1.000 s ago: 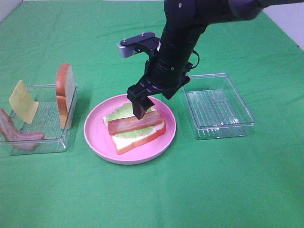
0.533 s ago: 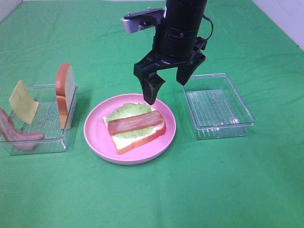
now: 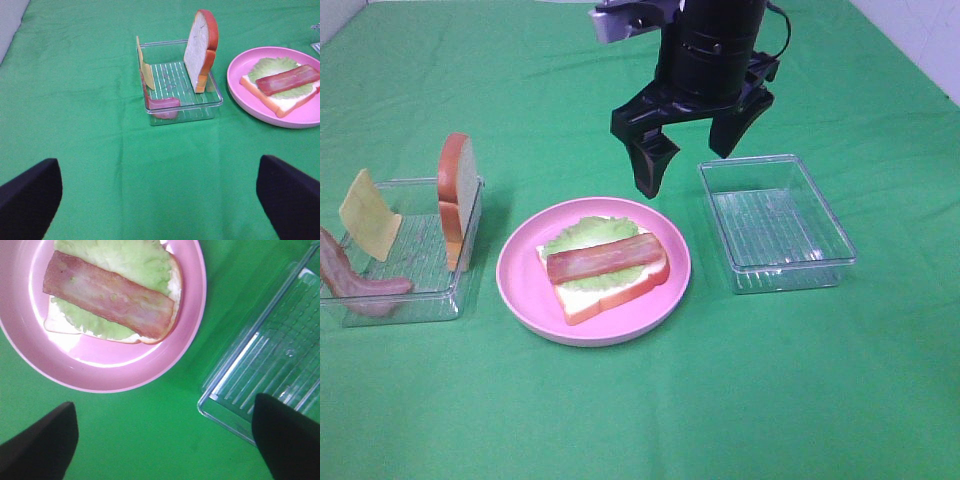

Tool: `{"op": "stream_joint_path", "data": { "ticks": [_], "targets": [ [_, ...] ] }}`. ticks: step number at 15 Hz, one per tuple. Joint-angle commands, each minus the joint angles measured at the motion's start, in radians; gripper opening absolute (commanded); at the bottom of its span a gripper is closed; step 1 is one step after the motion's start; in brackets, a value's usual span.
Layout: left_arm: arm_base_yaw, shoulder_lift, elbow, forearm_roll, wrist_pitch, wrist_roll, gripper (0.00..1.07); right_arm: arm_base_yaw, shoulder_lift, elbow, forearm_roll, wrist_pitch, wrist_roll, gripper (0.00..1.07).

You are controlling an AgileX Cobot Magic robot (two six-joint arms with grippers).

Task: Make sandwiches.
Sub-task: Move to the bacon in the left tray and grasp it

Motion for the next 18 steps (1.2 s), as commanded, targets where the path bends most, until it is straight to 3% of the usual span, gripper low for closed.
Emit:
{"op": "stream_joint_path", "data": {
  "ticks": [1, 2, 4, 10, 17, 18],
  "targets": [
    [-0.004, 0.000, 0.002, 0.004, 0.002, -0.004, 1.00, -0.016, -0.049, 0.037, -0.022, 0.118, 0.014, 0.90],
    [-0.004, 0.000, 0.002, 0.004, 0.002, -0.004, 1.00, -0.042, -0.063, 0.063, 0.004, 0.118, 0.025, 0.90],
    [-0.004, 0.000, 0.002, 0.004, 0.002, -0.004, 1.00, -0.191, -0.118, 0.169, 0.053, 0.118, 0.033, 0.90],
    [-0.004, 0.000, 0.002, 0.004, 0.002, -0.004, 1.00, -0.389, -0.262, 0.332, 0.054, 0.102, 0.038, 0.89],
    [-0.004, 0.000, 0.002, 0.004, 0.002, -0.004, 1.00, -0.421, -0.476, 0.529, 0.042, 0.056, 0.070, 0.89],
    [-0.004, 0.000, 0.002, 0.004, 0.002, -0.004, 1.00, -0.421, -0.562, 0.613, 0.042, 0.042, 0.083, 0.89]
  ]
}}
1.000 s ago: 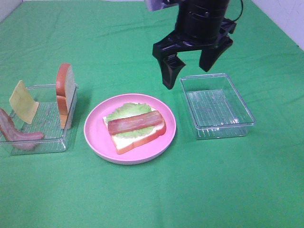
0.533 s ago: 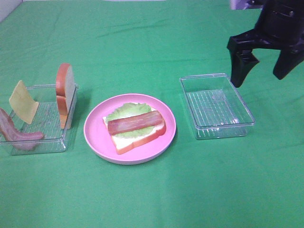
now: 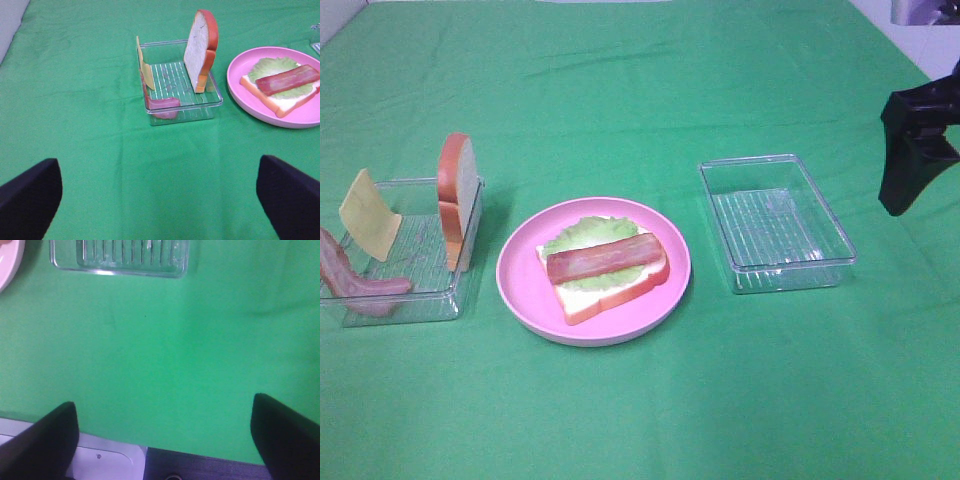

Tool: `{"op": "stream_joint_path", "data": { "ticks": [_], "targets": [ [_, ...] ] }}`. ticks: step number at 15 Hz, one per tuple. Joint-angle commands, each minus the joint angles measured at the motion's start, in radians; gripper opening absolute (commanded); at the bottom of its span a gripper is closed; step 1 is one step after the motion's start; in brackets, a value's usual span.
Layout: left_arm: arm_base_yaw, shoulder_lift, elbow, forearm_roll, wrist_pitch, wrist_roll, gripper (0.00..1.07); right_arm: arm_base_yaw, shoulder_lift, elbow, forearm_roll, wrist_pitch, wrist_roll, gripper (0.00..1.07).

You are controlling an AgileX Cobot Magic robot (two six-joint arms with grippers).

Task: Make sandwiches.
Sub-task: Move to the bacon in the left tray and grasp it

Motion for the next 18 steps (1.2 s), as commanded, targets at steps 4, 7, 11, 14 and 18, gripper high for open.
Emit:
{"op": "stream_joint_path", "data": {
  "ticks": [4, 7, 11, 14, 18],
  "targets": [
    [-0.004, 0.000, 0.002, 0.004, 0.002, -0.004, 1.00, -0.003, -0.262, 0.227, 0.000, -0.006, 0.012, 0.89],
    [-0.004, 0.000, 0.002, 0.004, 0.002, -0.004, 1.00, -0.003, -0.413, 0.311, 0.000, -0.015, 0.012, 0.88],
    [-0.004, 0.000, 0.002, 0.004, 0.002, -0.004, 1.00, -0.003, -0.669, 0.416, 0.000, -0.031, 0.024, 0.87],
    [-0.004, 0.000, 0.002, 0.004, 0.002, -0.004, 1.00, -0.003, -0.855, 0.492, 0.000, -0.046, 0.028, 0.87],
    [-0.004, 0.000, 0.002, 0.004, 0.002, -0.004, 1.00, -0.003, -1.105, 0.612, -0.006, -0.045, 0.012, 0.87]
  ]
}}
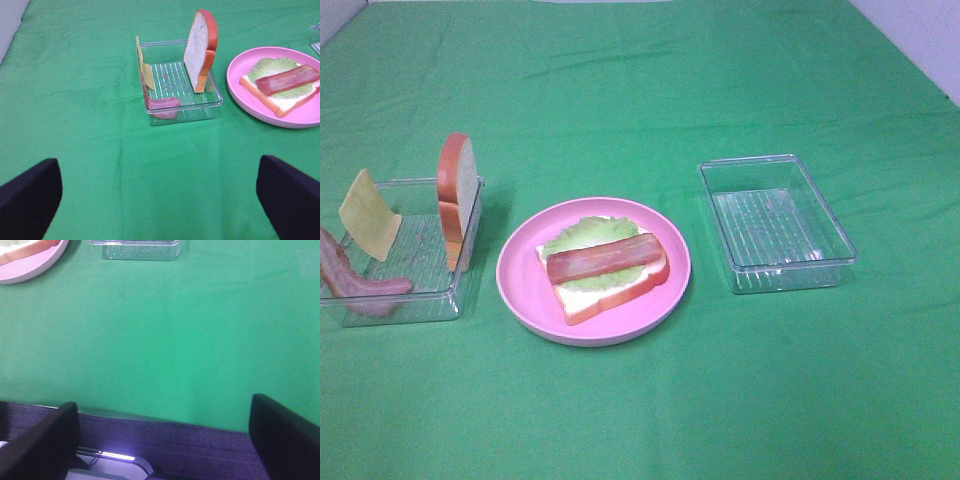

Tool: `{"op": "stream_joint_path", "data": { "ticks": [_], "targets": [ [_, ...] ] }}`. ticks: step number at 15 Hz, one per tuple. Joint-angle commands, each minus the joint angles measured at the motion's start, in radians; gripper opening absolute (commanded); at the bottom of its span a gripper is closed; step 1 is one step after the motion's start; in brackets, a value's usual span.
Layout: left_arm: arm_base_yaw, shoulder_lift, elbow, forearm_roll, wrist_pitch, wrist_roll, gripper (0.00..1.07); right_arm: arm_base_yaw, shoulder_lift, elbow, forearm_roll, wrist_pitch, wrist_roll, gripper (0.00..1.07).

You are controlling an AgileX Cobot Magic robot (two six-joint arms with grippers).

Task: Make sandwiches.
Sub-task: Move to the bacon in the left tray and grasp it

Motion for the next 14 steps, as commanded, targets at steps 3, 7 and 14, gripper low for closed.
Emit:
{"op": "stream_joint_path", "data": {
  "ticks": [3, 7, 14],
  "targets": [
    [-0.004, 0.000, 0.002, 0.004, 0.002, -0.004, 1.00, -0.001, -0.157, 0.090, -0.006, -0.007, -0.011, 0.87],
    [-0.004, 0.000, 0.002, 0.004, 0.002, -0.004, 1.00, -0.001, -0.254, 0.129, -0.038, -0.019, 0.024, 0.87],
    [-0.004, 0.000, 0.002, 0.004, 0.002, -0.004, 1.00, -0.001, -0.257, 0.159, -0.038, -0.074, 0.034, 0.87]
  ]
}}
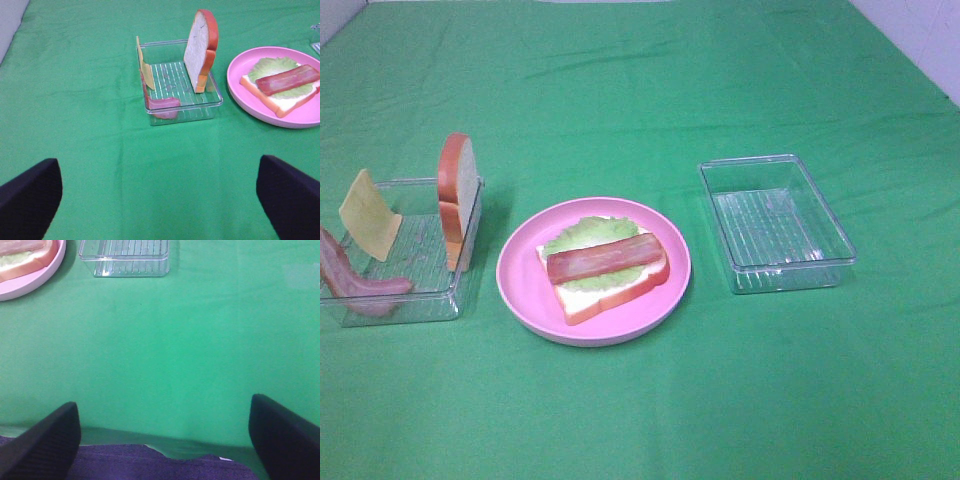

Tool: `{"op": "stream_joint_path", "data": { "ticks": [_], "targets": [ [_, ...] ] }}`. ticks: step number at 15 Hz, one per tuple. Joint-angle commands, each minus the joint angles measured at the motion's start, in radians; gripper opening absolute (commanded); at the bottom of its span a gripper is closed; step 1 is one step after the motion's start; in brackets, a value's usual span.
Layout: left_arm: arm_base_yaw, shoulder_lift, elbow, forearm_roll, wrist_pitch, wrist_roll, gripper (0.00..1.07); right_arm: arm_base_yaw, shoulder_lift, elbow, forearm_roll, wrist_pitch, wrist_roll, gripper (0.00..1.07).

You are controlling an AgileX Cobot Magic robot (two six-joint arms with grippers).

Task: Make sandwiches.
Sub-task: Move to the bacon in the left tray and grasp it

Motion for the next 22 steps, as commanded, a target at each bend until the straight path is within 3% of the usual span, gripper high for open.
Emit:
{"op": "stream_joint_path", "data": {
  "ticks": [1, 6, 10, 13, 22],
  "targets": [
    [-0.004, 0.000, 0.002, 0.004, 0.002, -0.004, 1.00, -0.001, -0.005, 0.001, -0.004, -0.013, 0.006, 0.87],
    [-0.004, 0.000, 0.002, 0.004, 0.002, -0.004, 1.00, -0.001, -0.012, 0.001, -0.004, -0.013, 0.006, 0.87],
    [-0.004, 0.000, 0.002, 0.004, 0.002, -0.004, 1.00, -0.014, -0.159, 0.001, -0.004, -0.013, 0.006, 0.87],
    [-0.004, 0.000, 0.002, 0.004, 0.002, -0.004, 1.00, -0.118, -0.185, 0.001, -0.005, -0.013, 0.007, 0.87],
    [-0.004, 0.000, 0.002, 0.004, 0.002, -0.004, 1.00, -0.118, -0.198, -0.001, 0.010, -0.011, 0.007, 0.87]
  ]
}}
